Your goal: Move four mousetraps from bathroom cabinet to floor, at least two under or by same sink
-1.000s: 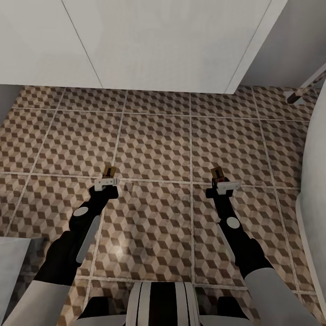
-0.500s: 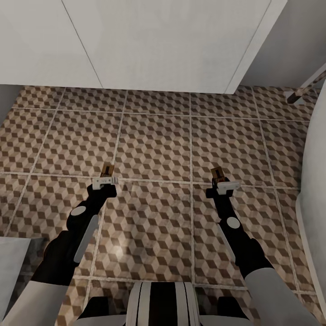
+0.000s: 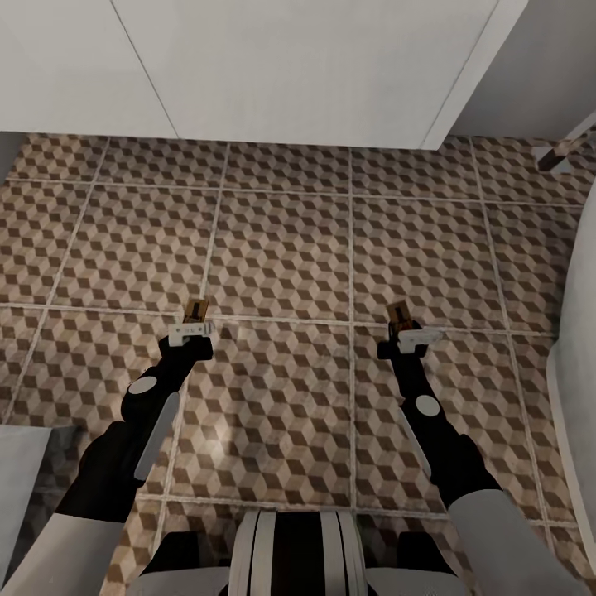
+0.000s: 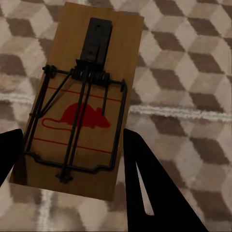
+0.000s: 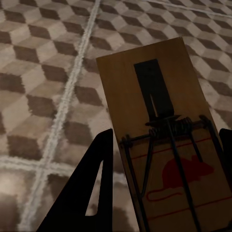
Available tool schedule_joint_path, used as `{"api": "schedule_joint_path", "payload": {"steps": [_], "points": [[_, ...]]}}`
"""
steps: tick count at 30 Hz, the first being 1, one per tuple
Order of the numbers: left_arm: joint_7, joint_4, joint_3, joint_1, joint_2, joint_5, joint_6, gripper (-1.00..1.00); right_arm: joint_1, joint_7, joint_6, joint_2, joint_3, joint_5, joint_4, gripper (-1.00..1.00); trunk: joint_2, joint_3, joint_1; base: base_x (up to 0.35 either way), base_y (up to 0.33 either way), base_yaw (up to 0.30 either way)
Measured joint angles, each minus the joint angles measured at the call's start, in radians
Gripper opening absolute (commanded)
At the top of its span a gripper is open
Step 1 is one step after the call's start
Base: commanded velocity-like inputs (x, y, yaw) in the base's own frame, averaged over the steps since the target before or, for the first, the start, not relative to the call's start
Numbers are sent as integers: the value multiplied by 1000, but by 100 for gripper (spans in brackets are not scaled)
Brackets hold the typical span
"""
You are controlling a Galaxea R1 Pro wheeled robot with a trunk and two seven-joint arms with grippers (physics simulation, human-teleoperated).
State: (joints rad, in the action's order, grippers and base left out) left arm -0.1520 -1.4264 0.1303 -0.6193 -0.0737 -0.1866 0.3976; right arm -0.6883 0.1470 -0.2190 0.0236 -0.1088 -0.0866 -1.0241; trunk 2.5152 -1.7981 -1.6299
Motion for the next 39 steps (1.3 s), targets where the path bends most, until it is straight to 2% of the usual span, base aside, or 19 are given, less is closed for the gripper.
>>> {"api": "schedule_joint_path", "payload": {"steps": [9, 18, 23, 31, 35, 39], "points": [[0, -7, -1, 0, 0, 0, 0, -100, 0, 0, 0, 0, 0, 0, -24, -100, 2, -34, -4, 0, 0, 0], [1, -20, -3, 0, 1, 1, -1, -100, 0, 0, 6, 2, 3, 0, -26, -100, 2, -34, -4, 0, 0, 0], [1, -21, -6, 0, 4, 2, 0, -100, 0, -2, 34, 3, 6, -1, -28, -100, 2, -34, -4, 0, 0, 0], [1, -53, -4, 0, 4, 2, -1, -100, 0, -3, 65, 5, 6, -2, -97, -100, 2, -34, -4, 0, 0, 0], [2, -72, 3, 0, -2, 2, -1, -100, 0, -4, 86, 5, 5, -2, -110, -100, 2, -34, -4, 0, 0, 0], [2, -77, 3, 0, -24, 2, 0, -100, 0, -4, 90, 5, 4, -2, -112, -100, 2, -34, -4, 0, 0, 0]]}}
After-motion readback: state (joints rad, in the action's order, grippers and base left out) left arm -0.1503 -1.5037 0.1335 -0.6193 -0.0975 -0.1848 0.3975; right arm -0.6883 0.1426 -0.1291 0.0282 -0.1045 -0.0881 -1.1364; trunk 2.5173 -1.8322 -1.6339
